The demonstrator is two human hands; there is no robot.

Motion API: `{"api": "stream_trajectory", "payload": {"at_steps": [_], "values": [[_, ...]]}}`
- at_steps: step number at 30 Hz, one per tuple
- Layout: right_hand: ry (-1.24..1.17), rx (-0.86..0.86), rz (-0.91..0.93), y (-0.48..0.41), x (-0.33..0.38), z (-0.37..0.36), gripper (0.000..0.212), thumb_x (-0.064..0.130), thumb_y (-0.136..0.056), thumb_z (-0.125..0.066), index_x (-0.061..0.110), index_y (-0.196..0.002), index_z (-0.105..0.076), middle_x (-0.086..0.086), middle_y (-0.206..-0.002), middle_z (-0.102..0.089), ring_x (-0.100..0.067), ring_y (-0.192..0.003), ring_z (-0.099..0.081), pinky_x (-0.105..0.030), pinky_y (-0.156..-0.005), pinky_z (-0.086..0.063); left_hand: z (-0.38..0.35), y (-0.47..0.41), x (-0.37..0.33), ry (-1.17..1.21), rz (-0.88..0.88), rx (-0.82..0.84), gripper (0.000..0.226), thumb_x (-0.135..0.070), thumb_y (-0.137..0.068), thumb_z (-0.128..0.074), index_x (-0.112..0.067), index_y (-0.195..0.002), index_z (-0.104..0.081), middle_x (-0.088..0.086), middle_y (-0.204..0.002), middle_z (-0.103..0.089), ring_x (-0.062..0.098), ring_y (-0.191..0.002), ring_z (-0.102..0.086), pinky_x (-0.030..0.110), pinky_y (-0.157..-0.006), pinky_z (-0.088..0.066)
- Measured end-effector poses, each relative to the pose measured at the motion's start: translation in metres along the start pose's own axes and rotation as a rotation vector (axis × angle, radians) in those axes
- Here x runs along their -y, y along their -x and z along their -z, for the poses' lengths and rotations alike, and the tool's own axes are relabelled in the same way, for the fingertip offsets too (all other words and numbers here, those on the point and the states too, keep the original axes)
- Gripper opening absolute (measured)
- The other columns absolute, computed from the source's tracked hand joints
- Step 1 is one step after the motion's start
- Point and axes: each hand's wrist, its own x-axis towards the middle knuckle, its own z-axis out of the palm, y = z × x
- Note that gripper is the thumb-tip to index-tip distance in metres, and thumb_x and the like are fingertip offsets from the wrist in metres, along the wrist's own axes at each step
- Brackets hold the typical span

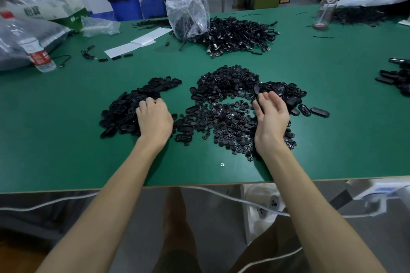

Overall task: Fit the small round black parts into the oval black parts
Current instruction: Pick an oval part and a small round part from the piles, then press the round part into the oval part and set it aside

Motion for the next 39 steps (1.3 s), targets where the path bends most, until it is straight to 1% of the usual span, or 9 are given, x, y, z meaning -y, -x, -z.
{"api": "stream_trajectory", "payload": {"at_steps": [7,11,15,17,22,26,30,33,39], "values": [[0.36,0.068,0.089,0.003,-0.004,-0.001,0.031,0.002,-0.098,-0.065,0.009,-0.127,-0.058,-0.005,-0.121,-0.065,-0.013,-0.108,-0.067,-0.027,-0.096,-0.056,0.001,-0.015,0.007,-0.026,-0.011,0.021,0.021,-0.013,-0.104,-0.062,-0.001,-0.12,-0.063,0.02,-0.119,-0.064,0.037,-0.114,-0.058,0.047,-0.103,-0.039],[0.754,0.196,0.222,0.008,-0.009,0.0,0.035,0.009,-0.095,-0.064,0.015,-0.129,-0.059,0.003,-0.122,-0.063,-0.003,-0.11,-0.061,-0.013,-0.088,-0.049,0.003,-0.02,0.006,-0.02,-0.01,0.052,0.011,-0.007,-0.102,-0.06,0.001,-0.109,-0.062,0.021,-0.109,-0.065,0.039,-0.107,-0.057,0.05,-0.099,-0.038],[1.221,0.333,0.299,0.005,-0.015,-0.007,0.037,0.007,-0.096,-0.064,0.011,-0.132,-0.062,-0.008,-0.137,-0.056,-0.021,-0.128,-0.053,-0.035,-0.112,-0.042,0.005,-0.014,0.001,0.003,-0.007,0.017,0.01,0.002,-0.099,-0.052,0.002,-0.104,-0.061,0.022,-0.105,-0.062,0.04,-0.097,-0.056,0.051,-0.096,-0.038],[1.351,0.365,0.338,0.005,-0.017,-0.01,0.037,0.007,-0.097,-0.063,0.007,-0.135,-0.062,-0.011,-0.141,-0.055,-0.026,-0.134,-0.047,-0.033,-0.115,-0.036,0.006,-0.007,-0.003,0.024,-0.013,-0.028,0.016,-0.001,-0.1,-0.053,0.002,-0.112,-0.063,0.022,-0.114,-0.06,0.039,-0.105,-0.055,0.051,-0.1,-0.037],[1.398,0.39,0.394,0.004,-0.02,-0.01,0.024,0.012,-0.099,-0.066,0.006,-0.122,-0.072,-0.01,-0.132,-0.061,-0.026,-0.129,-0.051,-0.028,-0.107,-0.036,0.007,0.018,-0.035,0.434,-0.098,-0.069,0.025,-0.009,-0.104,-0.053,-0.004,-0.125,-0.065,0.009,-0.122,-0.056,0.021,-0.11,-0.056,0.039,-0.107,-0.044],[1.385,0.388,0.393,0.005,-0.021,-0.011,0.016,0.015,-0.094,-0.074,0.009,-0.109,-0.076,-0.009,-0.118,-0.066,-0.026,-0.117,-0.057,-0.036,-0.106,-0.044,0.009,0.033,-0.07,0.738,-0.21,-0.029,0.016,-0.011,-0.103,-0.06,-0.015,-0.116,-0.069,0.0,-0.108,-0.058,0.009,-0.091,-0.058,0.02,-0.09,-0.047],[1.364,0.397,0.381,0.005,-0.02,-0.011,0.007,0.015,-0.09,-0.078,0.009,-0.094,-0.078,-0.006,-0.101,-0.072,-0.024,-0.1,-0.064,-0.036,-0.094,-0.049,0.001,0.044,-0.097,1.102,-0.073,0.06,0.015,-0.012,-0.098,-0.066,-0.012,-0.112,-0.07,0.006,-0.1,-0.072,0.021,-0.092,-0.07,0.044,-0.085,-0.061],[1.373,0.398,0.395,0.006,-0.021,-0.012,0.013,0.014,-0.09,-0.079,0.011,-0.101,-0.072,-0.006,-0.103,-0.07,-0.026,-0.102,-0.061,-0.037,-0.093,-0.049,-0.006,0.046,-0.107,1.267,0.061,0.104,0.015,-0.01,-0.098,-0.067,-0.011,-0.112,-0.07,0.01,-0.101,-0.074,0.03,-0.098,-0.072,0.054,-0.089,-0.06],[1.403,0.429,0.411,0.005,-0.022,-0.012,0.011,0.011,-0.093,-0.074,0.009,-0.104,-0.077,-0.008,-0.106,-0.072,-0.024,-0.101,-0.064,-0.037,-0.095,-0.051,-0.018,0.045,-0.097,1.426,0.15,0.123,0.015,-0.004,-0.1,-0.065,-0.008,-0.113,-0.07,0.009,-0.097,-0.071,0.022,-0.088,-0.07,0.032,-0.071,-0.062]]}}
